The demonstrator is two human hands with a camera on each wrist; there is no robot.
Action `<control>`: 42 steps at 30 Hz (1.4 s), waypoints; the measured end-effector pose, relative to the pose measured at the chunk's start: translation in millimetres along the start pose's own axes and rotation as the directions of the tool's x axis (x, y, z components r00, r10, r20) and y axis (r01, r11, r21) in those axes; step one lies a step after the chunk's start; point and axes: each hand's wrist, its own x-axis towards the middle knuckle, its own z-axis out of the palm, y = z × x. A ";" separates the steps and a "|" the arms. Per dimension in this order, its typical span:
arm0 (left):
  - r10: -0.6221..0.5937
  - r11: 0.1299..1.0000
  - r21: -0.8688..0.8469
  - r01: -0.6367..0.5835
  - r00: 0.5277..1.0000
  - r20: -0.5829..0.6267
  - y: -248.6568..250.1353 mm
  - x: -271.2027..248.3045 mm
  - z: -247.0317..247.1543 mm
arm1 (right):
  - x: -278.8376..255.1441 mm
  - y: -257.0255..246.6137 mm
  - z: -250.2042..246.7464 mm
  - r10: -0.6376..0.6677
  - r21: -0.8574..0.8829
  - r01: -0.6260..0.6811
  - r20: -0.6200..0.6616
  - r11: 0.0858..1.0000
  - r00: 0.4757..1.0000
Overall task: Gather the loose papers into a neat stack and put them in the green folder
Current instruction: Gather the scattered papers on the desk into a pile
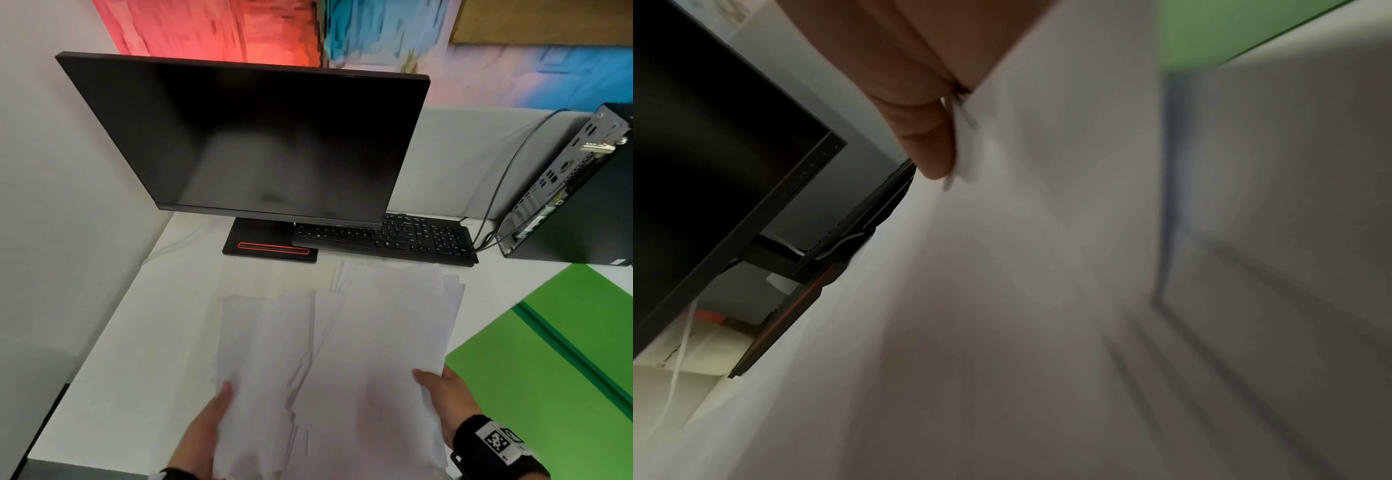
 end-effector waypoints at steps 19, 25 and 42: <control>0.538 0.832 0.387 -0.398 0.748 -0.388 94.1 2.8 -96.8 | -9.7 -11.8 -17.7 -0.080 -0.076 0.080 -0.002 0.994 0.997; 0.522 0.852 0.231 -0.469 0.796 -0.308 146.4 -11.5 -125.3 | -4.2 -8.6 -13.6 -0.067 -0.106 0.069 0.027 0.992 0.997; 0.332 0.347 0.922 -0.170 0.942 0.048 67.8 59.5 65.9 | -14.6 -3.5 17.1 0.007 -0.097 0.008 0.150 0.995 0.989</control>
